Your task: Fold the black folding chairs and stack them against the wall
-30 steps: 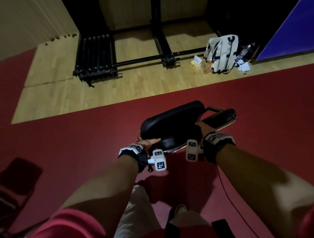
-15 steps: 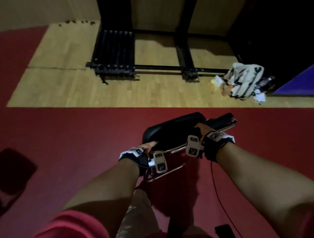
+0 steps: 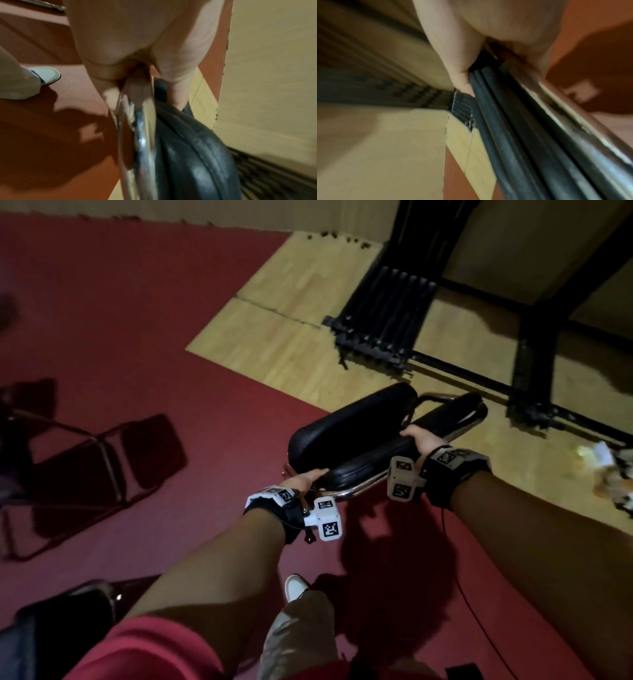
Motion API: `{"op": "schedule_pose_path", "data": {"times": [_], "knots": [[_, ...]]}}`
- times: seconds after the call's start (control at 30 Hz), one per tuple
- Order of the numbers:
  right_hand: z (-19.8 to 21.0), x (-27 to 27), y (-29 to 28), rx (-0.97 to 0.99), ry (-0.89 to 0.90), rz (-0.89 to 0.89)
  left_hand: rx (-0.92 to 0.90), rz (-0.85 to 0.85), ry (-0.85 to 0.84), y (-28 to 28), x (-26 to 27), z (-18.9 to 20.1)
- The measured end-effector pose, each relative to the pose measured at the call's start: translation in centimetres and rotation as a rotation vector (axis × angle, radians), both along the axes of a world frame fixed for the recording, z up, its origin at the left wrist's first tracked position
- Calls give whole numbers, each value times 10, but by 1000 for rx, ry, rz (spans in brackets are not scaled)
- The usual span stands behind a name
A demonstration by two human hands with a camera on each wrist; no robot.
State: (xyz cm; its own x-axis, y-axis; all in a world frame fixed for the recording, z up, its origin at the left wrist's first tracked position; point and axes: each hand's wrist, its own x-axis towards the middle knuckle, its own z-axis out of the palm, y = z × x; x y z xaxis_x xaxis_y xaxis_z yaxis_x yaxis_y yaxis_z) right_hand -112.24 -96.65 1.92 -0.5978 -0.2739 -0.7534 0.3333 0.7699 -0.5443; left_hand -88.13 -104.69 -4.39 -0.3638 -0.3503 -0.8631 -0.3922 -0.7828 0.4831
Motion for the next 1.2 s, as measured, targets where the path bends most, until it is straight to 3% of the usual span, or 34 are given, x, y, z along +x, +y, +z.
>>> {"op": "schedule_pose_path", "data": {"times": [0.13,0.33,0.6,0.73,0.8,0.9,1.07,1.2], "knots": [[-1,13,-26,-37,-48,73,21,152,-29,-4,21,-10],[-39,15,-14,-61,-206,107,98,212,-98,22,26,-33],[-99,-17,53,-1,-372,169,151,402,-193,111,13,-113],[-74,-19,86,18,-337,214,150,532,-208,153,-13,-84],[-82,-23,108,11,-362,219,153,587,-226,174,-19,-98],[-92,-24,146,-3,-386,190,163,577,-203,210,-15,-157],[-117,-16,207,87,-349,219,226,719,-155,301,-30,-127],[-148,-8,254,98,-318,268,275,826,-179,356,-26,-140]]}}
